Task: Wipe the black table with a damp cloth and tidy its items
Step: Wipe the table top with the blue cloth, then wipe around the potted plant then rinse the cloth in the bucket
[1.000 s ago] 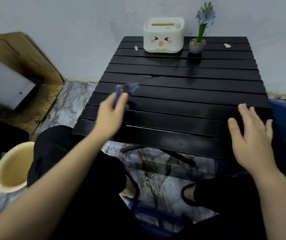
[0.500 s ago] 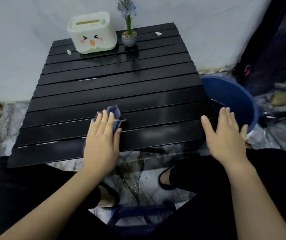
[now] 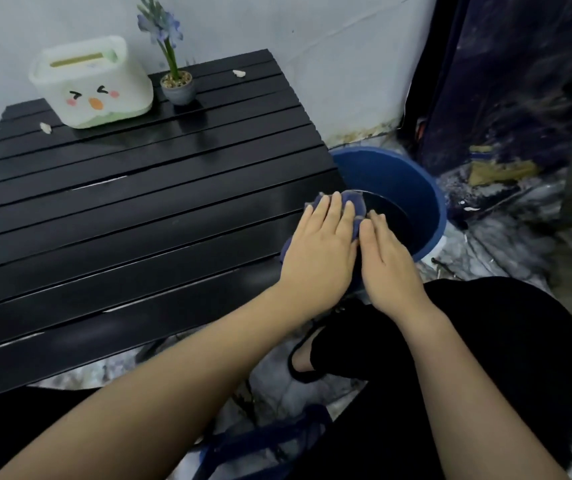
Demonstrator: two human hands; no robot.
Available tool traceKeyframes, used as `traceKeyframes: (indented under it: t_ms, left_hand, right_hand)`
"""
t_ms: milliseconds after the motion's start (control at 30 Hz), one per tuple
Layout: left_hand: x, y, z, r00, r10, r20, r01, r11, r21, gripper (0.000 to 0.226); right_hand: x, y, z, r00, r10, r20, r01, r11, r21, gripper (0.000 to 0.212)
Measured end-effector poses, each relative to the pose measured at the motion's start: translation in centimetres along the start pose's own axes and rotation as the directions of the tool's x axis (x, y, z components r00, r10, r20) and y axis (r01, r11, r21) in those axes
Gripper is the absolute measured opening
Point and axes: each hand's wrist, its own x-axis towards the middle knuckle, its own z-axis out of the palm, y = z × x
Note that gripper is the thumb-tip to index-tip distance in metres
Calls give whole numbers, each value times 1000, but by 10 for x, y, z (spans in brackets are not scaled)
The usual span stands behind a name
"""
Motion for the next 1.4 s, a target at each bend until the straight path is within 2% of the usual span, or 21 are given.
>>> traceKeyframes:
  t_ms: [67,133,267,333,433,533,600,800,900,967,1067,1167,1267,1400]
  left_hand:
    - [16,-4,1,997,78,-1,-78,997,-12,53]
    - [33,-10,3,991,130,-12,-130,987,-95,48]
    - [57,-19,-1,983,149,-103,-174,933,-315,26]
    - [60,-21,-11,993,61,-103,-103,870,-483,23]
    - [61,-34,-26,986,-151,-76,53,705,-707,26]
    - [57,-65,-43,933,-349,-88,138,572,-808,24]
    - [52,-91,-57,886,-449,-111,172,542,-823,20]
    - [42,-188,-89,740,-655,-153,310,534,-786,21]
    - [39,-230,-108,634,-739,-227,386,558,-735,31]
    - [37,-258,-113,569,-763,-305,428,592,-683,35]
    - [34,-301,-103,506,-779,-371,471,609,-637,34]
    - [28,-331,-78,503,-780,-372,624,625,-468,37]
    - [26,-341,-50,535,-786,-310,790,595,-148,66]
    - [39,-338,-31,565,-724,-396,769,636,-64,59]
  right_hand:
    - [-1,-1,-1,999,-48,-13,49,998,45,60]
    - [-2,0,-2,997,-78,-19,79,995,67,63]
    - [-2,-2,-2,999,-39,-24,39,999,33,87]
    - [-5,-6,0,999,-13,-38,11,999,-44,92]
    - [-8,-19,5,995,-46,-87,28,981,-194,93]
    - [-3,-40,15,978,-192,-84,163,948,-275,82]
    - [9,-57,24,967,-254,-8,242,928,-282,76]
    - [72,-114,58,884,-424,198,466,835,-291,59]
    - [114,-146,74,842,-477,252,537,787,-305,54]
    - [144,-168,85,820,-502,277,570,764,-302,52]
    - [190,-201,105,792,-525,313,606,738,-296,51]
    - [231,-225,130,779,-524,344,620,723,-304,53]
    - [266,-238,156,781,-523,341,612,747,-258,55]
    - [297,-237,176,761,-558,331,632,754,-181,54]
